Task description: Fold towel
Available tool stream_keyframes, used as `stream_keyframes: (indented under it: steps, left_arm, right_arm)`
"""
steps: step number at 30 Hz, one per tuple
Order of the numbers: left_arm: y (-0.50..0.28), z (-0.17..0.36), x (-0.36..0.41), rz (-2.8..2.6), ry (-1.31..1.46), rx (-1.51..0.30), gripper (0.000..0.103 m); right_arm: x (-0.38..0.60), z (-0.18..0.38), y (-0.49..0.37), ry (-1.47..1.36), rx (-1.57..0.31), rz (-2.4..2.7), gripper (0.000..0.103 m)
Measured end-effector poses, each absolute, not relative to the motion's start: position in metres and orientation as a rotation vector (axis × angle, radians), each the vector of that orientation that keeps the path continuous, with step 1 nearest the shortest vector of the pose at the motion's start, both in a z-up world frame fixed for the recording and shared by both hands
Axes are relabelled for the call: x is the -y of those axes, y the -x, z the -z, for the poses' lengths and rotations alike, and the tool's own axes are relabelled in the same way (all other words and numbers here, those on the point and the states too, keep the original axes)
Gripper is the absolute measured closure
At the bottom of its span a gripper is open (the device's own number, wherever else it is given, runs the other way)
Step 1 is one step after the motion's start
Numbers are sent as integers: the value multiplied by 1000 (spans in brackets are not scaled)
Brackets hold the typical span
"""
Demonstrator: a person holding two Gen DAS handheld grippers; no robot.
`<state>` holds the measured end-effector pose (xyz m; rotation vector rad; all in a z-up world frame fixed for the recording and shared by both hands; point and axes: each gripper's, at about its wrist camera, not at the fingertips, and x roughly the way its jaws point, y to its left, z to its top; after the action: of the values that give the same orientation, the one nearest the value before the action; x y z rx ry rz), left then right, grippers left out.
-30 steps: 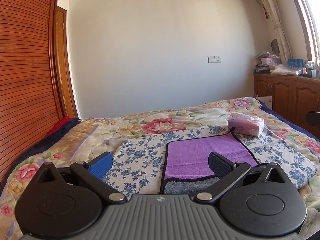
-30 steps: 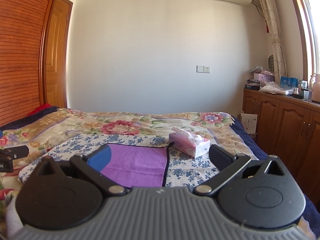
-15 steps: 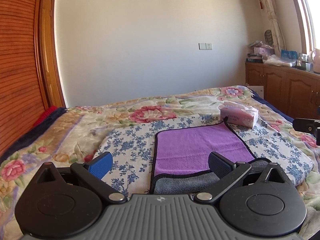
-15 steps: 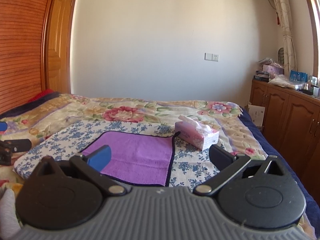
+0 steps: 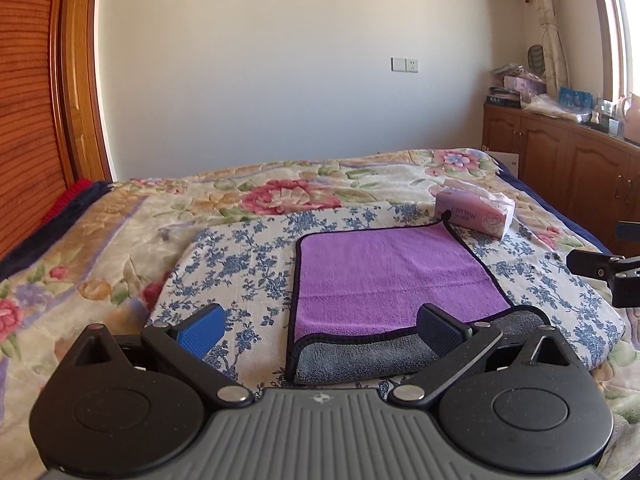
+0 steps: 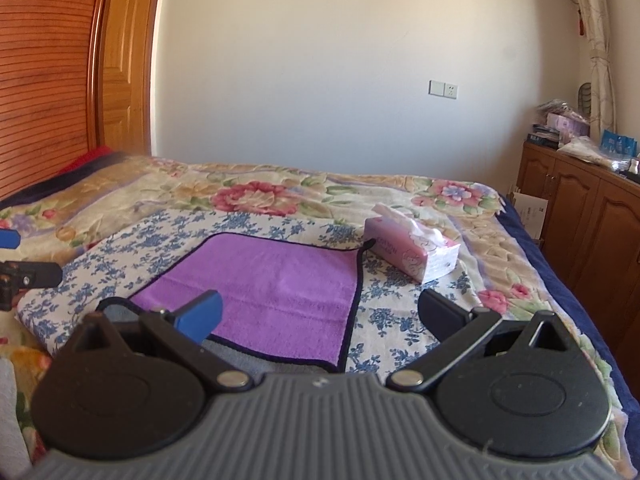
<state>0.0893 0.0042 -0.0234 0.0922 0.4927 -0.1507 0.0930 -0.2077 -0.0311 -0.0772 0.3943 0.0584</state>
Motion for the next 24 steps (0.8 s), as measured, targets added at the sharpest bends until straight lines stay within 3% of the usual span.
stream_keyframes:
  steps: [24]
  left_arm:
    - [-151, 60, -14, 249, -11, -736, 0]
  right_arm:
    - [211, 55, -145, 83, -557, -125, 0]
